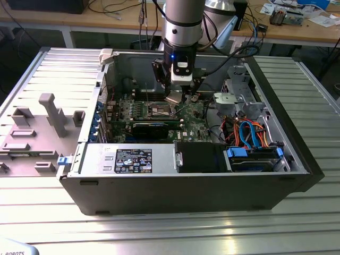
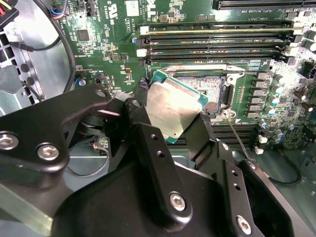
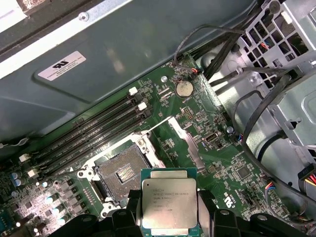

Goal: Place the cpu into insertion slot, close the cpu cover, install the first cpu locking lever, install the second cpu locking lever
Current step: 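Place the cpu into insertion slot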

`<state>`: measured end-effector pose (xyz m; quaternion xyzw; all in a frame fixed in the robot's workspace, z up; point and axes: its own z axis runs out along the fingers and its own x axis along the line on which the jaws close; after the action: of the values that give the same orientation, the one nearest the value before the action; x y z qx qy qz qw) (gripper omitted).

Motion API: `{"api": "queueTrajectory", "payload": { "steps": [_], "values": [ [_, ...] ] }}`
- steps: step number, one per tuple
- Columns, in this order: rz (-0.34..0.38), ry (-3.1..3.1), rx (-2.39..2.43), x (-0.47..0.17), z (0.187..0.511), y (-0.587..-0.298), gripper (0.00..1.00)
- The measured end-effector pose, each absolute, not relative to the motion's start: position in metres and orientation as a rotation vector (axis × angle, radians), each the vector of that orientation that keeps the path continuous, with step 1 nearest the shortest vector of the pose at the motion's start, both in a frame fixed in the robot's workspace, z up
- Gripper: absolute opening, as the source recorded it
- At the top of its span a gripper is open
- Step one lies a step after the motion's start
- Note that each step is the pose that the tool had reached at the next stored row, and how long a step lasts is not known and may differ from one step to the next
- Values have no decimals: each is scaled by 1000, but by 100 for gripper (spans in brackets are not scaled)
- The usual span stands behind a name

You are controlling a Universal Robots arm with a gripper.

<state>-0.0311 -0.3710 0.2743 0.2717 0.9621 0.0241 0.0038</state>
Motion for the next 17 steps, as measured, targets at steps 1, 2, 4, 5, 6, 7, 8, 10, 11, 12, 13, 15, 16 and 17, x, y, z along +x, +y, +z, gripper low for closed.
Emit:
{"api": "queueTrajectory", "payload": {
  "steps": [1, 2, 4, 5, 6, 7, 8, 10, 11, 12, 13, 15, 16, 17],
  "values": [
    [76, 3015, 853, -31, 274, -371, 54],
    [76, 3014, 854, -31, 274, -371, 54],
    [76, 3014, 857, -31, 274, -371, 54],
    [76, 3013, 857, -31, 274, -371, 54],
    [75, 3013, 860, -31, 273, -371, 54],
    [75, 3012, 861, -31, 272, -371, 54],
    [75, 3012, 862, -31, 272, -371, 54],
    [75, 3011, 863, -31, 272, -371, 54],
    [75, 3011, 864, -31, 272, -371, 54],
    [75, 3011, 865, -31, 272, -371, 54],
    [75, 3011, 866, -31, 272, -371, 54],
    [75, 3010, 867, -31, 272, -371, 54],
    [75, 3010, 868, -31, 272, -371, 54],
    [75, 3010, 869, -31, 272, -371, 54]
  ]
}}
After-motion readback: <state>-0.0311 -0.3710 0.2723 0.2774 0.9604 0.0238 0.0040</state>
